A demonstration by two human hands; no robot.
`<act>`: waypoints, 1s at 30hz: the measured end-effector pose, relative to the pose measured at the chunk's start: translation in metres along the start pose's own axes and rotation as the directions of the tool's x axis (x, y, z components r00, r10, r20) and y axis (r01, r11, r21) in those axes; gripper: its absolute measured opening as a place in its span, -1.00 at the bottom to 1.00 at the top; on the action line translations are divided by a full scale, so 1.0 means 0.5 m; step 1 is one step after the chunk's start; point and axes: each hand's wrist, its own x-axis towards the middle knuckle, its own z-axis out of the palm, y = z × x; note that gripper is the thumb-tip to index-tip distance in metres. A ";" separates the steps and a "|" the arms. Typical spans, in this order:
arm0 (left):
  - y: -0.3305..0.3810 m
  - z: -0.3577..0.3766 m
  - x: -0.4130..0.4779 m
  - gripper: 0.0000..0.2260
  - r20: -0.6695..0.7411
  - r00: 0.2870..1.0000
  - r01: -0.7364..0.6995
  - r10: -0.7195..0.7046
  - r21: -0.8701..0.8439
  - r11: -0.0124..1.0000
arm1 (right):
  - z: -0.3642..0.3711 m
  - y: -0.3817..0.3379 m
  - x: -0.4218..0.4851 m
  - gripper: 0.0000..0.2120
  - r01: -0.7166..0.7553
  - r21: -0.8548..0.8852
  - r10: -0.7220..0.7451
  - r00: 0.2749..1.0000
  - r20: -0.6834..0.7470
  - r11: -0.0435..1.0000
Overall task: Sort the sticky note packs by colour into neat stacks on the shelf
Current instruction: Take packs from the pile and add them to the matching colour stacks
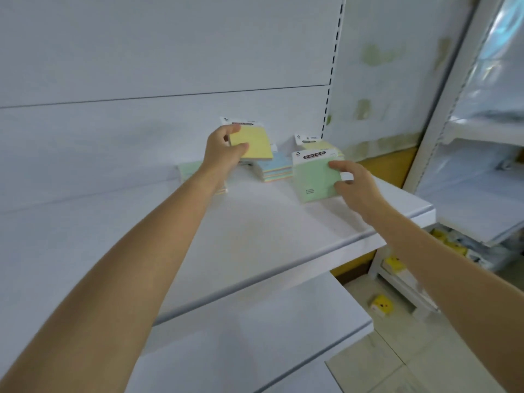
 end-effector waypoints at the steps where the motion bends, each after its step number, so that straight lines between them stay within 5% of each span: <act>1: 0.000 0.013 0.015 -0.62 0.000 1.000 0.002 -0.002 -0.005 1.000 | -0.009 0.007 0.020 -0.54 -0.011 0.018 0.011 1.000 -0.022 1.000; 13: -0.021 0.141 0.100 -0.61 -0.025 0.999 0.045 -0.045 -0.001 0.999 | -0.083 0.054 0.251 -0.54 -0.064 0.189 0.078 0.995 -0.068 0.980; 22: 0.003 0.129 0.119 -0.62 -0.224 0.974 0.046 -0.042 0.009 0.999 | -0.027 0.038 0.338 -0.54 0.034 0.211 -0.063 0.989 0.132 0.977; 30: 0.032 -0.036 0.079 -0.61 -0.371 0.928 0.044 -0.035 0.014 0.999 | 0.153 -0.067 0.267 -0.56 0.044 0.322 -0.174 0.906 0.387 0.946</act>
